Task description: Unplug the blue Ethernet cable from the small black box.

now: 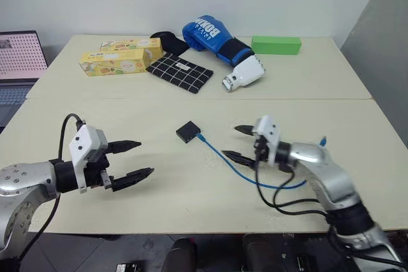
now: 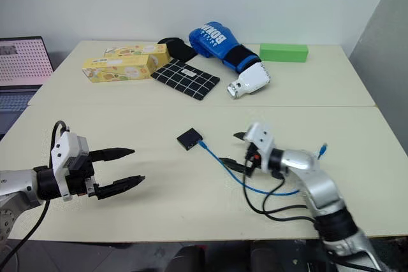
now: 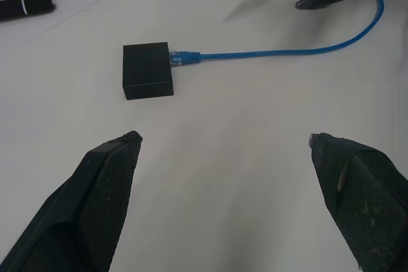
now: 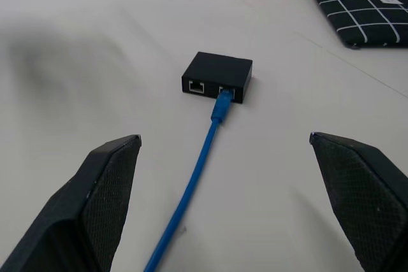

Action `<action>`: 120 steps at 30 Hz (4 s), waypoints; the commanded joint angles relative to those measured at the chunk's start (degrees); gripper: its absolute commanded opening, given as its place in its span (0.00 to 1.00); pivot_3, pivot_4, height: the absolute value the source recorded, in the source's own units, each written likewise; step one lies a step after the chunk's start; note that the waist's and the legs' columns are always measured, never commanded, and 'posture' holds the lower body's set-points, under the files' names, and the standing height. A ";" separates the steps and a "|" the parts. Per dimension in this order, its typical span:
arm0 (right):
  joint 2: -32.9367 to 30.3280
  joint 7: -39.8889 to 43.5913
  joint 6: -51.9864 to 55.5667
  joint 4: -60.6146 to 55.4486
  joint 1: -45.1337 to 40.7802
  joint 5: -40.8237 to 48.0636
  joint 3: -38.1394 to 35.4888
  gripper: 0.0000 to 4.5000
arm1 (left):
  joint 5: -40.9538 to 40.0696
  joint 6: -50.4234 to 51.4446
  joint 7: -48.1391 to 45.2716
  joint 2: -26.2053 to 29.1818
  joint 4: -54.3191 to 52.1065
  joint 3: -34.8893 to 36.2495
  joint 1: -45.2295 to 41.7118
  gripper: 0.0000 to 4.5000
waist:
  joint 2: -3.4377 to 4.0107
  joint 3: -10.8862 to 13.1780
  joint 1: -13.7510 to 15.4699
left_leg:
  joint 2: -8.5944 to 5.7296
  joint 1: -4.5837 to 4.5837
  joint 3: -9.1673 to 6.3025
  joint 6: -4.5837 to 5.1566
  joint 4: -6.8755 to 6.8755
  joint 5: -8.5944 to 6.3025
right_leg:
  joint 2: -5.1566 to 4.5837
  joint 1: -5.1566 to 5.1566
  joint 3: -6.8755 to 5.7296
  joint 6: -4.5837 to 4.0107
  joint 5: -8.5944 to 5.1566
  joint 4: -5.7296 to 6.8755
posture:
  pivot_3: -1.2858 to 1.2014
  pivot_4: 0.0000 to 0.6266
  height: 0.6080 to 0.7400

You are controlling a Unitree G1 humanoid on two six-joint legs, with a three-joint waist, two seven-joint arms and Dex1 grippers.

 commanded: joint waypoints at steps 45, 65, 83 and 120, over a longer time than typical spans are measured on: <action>-4.91 2.32 -45.27 10.35 -9.48 -18.61 6.24 0.02 | -15.30 18.35 3.09 -5.63 3.39 -0.69 -8.22 1.00 | -0.02 0.00 -0.54 | 0.03 -0.20 0.16 0.01 0.02 0.00 | -0.03 -0.32 0.11 -0.02 -0.01 0.18 | 0.52 0.24 1.00; -4.94 9.76 -53.40 8.17 -13.04 -14.14 6.61 0.02 | -21.96 23.33 7.25 -12.16 -0.33 -5.54 -12.51 0.92 | -0.06 -0.02 -0.32 | 0.04 -0.17 0.10 -0.02 0.10 0.01 | -0.13 -0.22 0.11 -0.02 0.00 0.18 | 0.52 0.24 1.00; -5.71 6.31 -64.04 8.98 -12.75 -22.14 7.86 0.02 | -21.51 23.54 6.58 -12.80 -0.70 -7.43 -12.26 0.18 | -0.06 -0.02 -0.15 | 0.03 -0.16 0.11 -0.02 0.10 0.01 | -0.13 -0.22 0.11 -0.02 0.00 0.18 | 0.52 0.24 1.00; -5.11 6.59 24.31 -11.64 -9.73 30.42 -1.55 0.60 | -11.41 8.87 -8.89 -14.03 5.21 -16.98 -18.13 0.18 | -0.04 -0.01 0.05 | -0.03 -0.16 -0.20 0.01 0.09 0.00 | -0.12 -0.06 -0.11 -0.08 -0.05 0.10 | 0.52 0.24 1.00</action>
